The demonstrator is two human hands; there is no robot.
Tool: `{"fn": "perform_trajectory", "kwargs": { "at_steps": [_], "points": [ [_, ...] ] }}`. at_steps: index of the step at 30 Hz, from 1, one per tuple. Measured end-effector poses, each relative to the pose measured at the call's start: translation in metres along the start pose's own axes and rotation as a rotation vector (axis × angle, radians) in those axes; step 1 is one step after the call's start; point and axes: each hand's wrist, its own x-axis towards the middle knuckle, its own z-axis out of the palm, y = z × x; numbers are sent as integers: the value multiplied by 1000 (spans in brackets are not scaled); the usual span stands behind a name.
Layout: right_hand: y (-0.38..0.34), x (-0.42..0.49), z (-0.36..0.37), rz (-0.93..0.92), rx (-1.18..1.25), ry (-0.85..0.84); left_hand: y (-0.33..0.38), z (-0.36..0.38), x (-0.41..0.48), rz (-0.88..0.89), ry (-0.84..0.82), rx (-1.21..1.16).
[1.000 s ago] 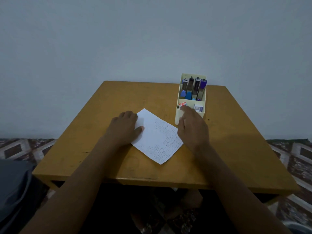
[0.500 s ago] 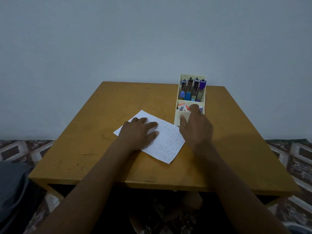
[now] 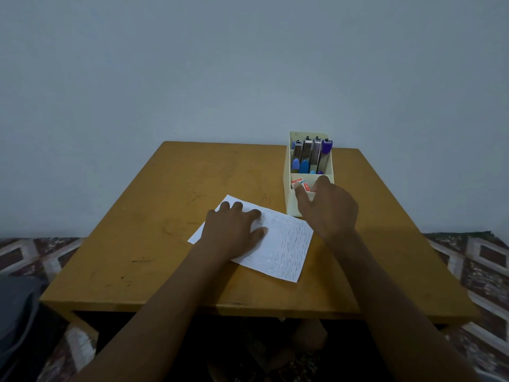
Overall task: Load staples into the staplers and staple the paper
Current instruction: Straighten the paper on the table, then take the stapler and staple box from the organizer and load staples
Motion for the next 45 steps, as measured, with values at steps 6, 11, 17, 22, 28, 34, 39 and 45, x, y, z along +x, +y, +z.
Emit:
{"fn": "perform_trajectory", "kwargs": {
  "at_steps": [6, 11, 17, 22, 28, 34, 39, 45],
  "points": [
    [7, 8, -6, 55, -36, -18, 13, -1, 0, 11, 33, -22],
    [1, 16, -11, 107, 25, -56, 11, 9, 0, 22, 81, -32],
    [0, 18, -9, 152, 61, -47, 8, 11, 3, 4, 85, -59],
    [0, 22, -11, 152, 44, -36, 7, 5, 8, -14, 53, -44],
    [-1, 16, -20, 62, 124, 137, 3, -1, 7, -84, 69, 15],
    [-11, 10, -33, 21, 374, 176, -4, -6, 7, -161, 59, -23],
    [-18, -7, -15, 56, 588, -33, -6, -9, 5, -159, 32, -55],
    [-16, -29, 20, 136, 555, -188, -15, -11, 1, -31, -34, -176]
  ]
}}
